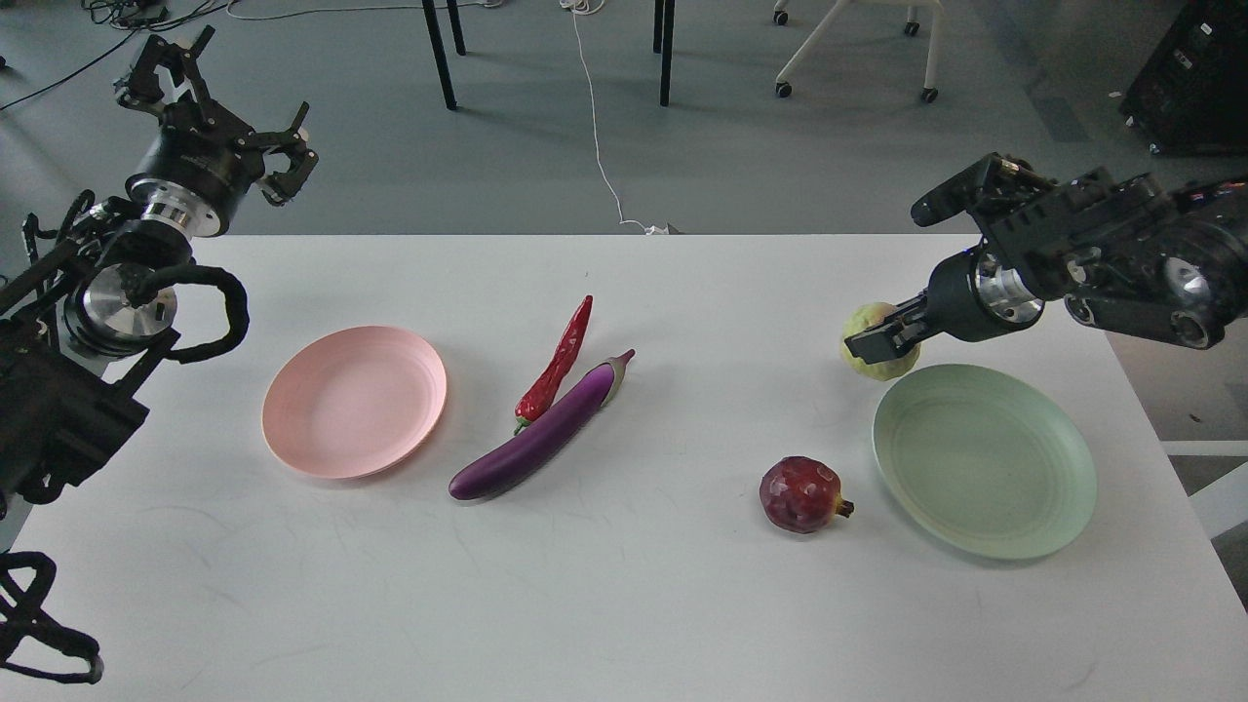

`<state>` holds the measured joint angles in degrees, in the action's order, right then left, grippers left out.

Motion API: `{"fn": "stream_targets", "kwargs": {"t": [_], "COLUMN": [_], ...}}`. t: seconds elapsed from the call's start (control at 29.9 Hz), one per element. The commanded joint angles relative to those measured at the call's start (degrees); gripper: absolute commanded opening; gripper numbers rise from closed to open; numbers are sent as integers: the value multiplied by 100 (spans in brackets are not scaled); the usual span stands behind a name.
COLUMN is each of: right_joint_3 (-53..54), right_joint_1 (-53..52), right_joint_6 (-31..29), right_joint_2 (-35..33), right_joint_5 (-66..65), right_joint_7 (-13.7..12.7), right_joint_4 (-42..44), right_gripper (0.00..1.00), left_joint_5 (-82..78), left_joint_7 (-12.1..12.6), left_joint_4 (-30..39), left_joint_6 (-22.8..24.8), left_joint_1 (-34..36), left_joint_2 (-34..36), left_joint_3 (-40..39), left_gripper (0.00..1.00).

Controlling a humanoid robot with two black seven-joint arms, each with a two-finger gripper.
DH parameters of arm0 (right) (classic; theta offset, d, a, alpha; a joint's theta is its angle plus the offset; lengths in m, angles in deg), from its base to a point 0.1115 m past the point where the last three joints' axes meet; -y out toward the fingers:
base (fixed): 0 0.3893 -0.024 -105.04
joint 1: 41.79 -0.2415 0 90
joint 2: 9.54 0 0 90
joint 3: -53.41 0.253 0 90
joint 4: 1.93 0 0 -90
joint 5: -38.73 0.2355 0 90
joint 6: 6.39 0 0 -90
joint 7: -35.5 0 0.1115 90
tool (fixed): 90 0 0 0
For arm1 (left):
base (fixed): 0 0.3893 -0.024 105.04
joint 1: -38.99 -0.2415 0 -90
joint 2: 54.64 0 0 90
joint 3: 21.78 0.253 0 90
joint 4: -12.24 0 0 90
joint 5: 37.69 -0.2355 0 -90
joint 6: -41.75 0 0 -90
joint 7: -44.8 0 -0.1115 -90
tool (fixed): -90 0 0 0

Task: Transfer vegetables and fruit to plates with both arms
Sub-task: 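Carry the fruit onto the pale green plate and release it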

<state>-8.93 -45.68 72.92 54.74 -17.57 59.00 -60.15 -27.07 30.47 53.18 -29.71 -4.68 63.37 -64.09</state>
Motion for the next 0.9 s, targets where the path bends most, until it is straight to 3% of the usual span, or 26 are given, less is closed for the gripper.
{"fn": "stream_targets", "kwargs": {"t": [0.0,0.17,0.2,0.37,0.53,0.7,0.87], "right_joint_3": [20,11,20,81,205,494,723], "right_joint_1": [301,389,476,627,469,-391,-1052], "right_joint_6": [49,58,67,383,340,-11,-276], "right_joint_2": [-599,-978,-987,-987,-1189,-1119,-338], "right_joint_5": [-224,-259,-285,-259,-224,-206,284], "right_joint_7": [5,5,5,-21,-21,-4,-12], "right_joint_4": [-93,-208,-181,-181,-260,-602,-1445], "right_gripper": [43,47,52,98,99,99,98], "left_joint_5": [-8,-8,-8,-8,-8,-8,-8], "left_joint_7": [1,1,1,1,9,27,36], "left_joint_4": [11,11,11,11,11,11,11], "left_joint_6": [1,1,-8,-8,1,80,71], "left_joint_1": [-1,-1,-1,-1,-1,-1,8], "left_joint_2": [-6,-23,-32,-58,-32,-41,-41], "left_joint_3": [13,21,21,30,30,13,4], "left_gripper": [98,98,98,98,98,98,98]}}
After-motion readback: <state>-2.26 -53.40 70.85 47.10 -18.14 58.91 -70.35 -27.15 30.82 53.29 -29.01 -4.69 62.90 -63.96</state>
